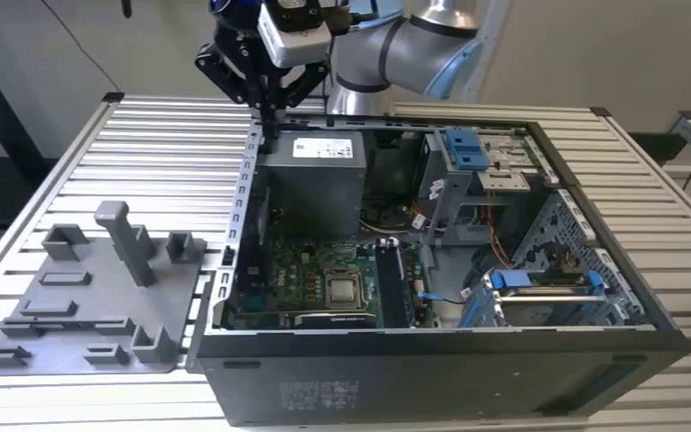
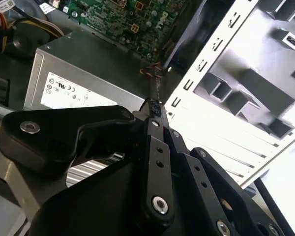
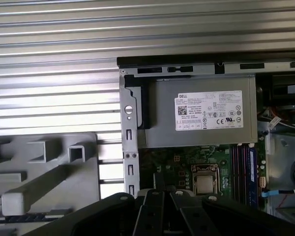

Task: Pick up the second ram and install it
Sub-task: 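Reach for the second ram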

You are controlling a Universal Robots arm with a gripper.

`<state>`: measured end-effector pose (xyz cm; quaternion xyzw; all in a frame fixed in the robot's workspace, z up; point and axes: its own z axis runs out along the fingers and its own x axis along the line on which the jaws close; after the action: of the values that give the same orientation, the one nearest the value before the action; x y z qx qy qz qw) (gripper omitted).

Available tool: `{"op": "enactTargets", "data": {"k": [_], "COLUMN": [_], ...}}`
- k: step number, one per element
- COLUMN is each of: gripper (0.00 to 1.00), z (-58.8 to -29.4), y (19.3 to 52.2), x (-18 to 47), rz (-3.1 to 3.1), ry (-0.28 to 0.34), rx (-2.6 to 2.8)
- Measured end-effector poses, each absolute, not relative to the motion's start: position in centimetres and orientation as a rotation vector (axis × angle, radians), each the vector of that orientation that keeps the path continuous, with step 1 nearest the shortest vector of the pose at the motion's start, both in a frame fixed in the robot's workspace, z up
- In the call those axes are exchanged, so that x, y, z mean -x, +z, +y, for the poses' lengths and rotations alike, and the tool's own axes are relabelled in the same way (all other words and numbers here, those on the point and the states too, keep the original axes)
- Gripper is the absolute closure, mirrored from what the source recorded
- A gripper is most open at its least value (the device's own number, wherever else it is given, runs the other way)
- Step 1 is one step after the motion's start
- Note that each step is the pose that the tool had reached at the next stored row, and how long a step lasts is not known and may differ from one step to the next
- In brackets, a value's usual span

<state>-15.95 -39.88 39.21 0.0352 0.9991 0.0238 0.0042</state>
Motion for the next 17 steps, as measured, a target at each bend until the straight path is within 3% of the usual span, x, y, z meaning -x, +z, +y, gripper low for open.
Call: {"op": "enactTargets", "data": {"k": [17], "gripper": [0.89], "z": [-39.9], "y": [39.0], "x": [18.0], "rz": [3.130], "ry": [0.075], "rx": [-0.110]}}
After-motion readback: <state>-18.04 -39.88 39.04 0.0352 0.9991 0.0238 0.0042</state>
